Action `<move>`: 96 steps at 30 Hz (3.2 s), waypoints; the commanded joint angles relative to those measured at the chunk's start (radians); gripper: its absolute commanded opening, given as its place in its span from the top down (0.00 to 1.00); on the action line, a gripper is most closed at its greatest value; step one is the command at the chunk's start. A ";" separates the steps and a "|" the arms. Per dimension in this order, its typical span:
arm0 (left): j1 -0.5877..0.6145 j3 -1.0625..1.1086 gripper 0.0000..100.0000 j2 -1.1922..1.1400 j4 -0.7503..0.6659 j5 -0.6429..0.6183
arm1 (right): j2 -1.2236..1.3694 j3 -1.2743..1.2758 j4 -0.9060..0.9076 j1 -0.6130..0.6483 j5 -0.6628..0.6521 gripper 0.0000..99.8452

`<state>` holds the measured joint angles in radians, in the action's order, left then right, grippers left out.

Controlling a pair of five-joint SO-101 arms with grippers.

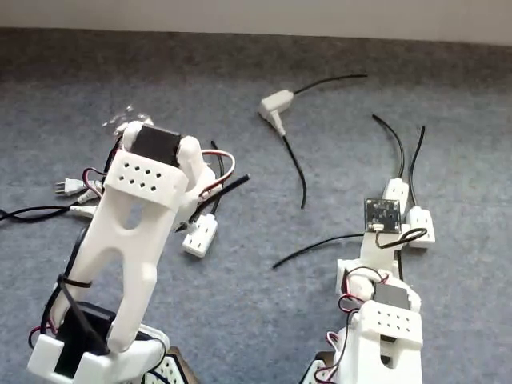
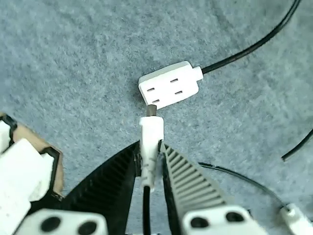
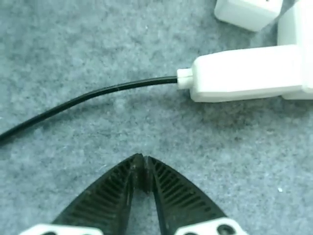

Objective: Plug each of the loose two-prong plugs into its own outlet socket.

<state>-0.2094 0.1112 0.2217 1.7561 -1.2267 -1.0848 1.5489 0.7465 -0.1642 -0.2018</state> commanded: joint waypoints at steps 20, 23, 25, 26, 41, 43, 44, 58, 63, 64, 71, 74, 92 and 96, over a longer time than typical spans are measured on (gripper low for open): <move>-0.090 0.380 0.99 0.015 -0.433 -0.376 | 0.002 0.002 -0.019 0.010 0.009 0.99; -0.071 0.378 0.99 0.015 -0.422 -0.388 | 0.002 0.002 -0.019 0.010 0.009 0.99; -0.042 0.378 0.99 0.016 -0.422 -0.388 | 0.002 0.002 -0.019 0.010 0.009 0.99; -0.028 0.378 0.99 0.016 -0.422 -0.388 | 0.002 0.002 -0.019 0.010 0.009 0.99; 0.022 0.208 0.99 0.016 -0.210 -0.385 | 0.002 0.002 -0.019 0.010 0.009 0.99; 0.021 0.203 0.99 0.008 -0.210 -0.385 | 0.002 0.002 -0.019 0.010 0.009 0.99; 0.019 0.205 0.99 0.007 -0.210 -0.385 | 0.002 0.002 -0.019 0.010 0.009 0.99; -0.156 0.185 0.99 0.016 -0.396 0.457 | 0.002 0.002 -0.019 0.010 0.009 0.99; -0.166 0.147 0.99 0.016 -0.388 0.735 | 0.002 0.002 -0.019 0.010 0.009 0.99; -0.173 0.133 0.99 0.016 -0.387 0.807 | 0.002 0.002 -0.019 0.010 0.009 0.99; -0.188 0.105 0.99 0.010 -0.299 0.931 | 0.002 0.002 -0.019 0.010 0.009 0.99; -0.229 0.111 0.99 0.005 -0.175 1.002 | 0.002 0.002 -0.019 0.010 0.009 0.99; -0.232 0.234 0.99 -0.237 -0.068 1.249 | 0.002 0.002 -0.019 0.010 0.009 0.99; -0.229 0.231 0.99 -0.334 -0.109 1.249 | 0.002 0.002 -0.019 0.010 0.009 0.99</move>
<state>-0.4473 0.3521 -0.0760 1.6732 0.0176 -1.0848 1.5489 0.7465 -0.1642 -0.2018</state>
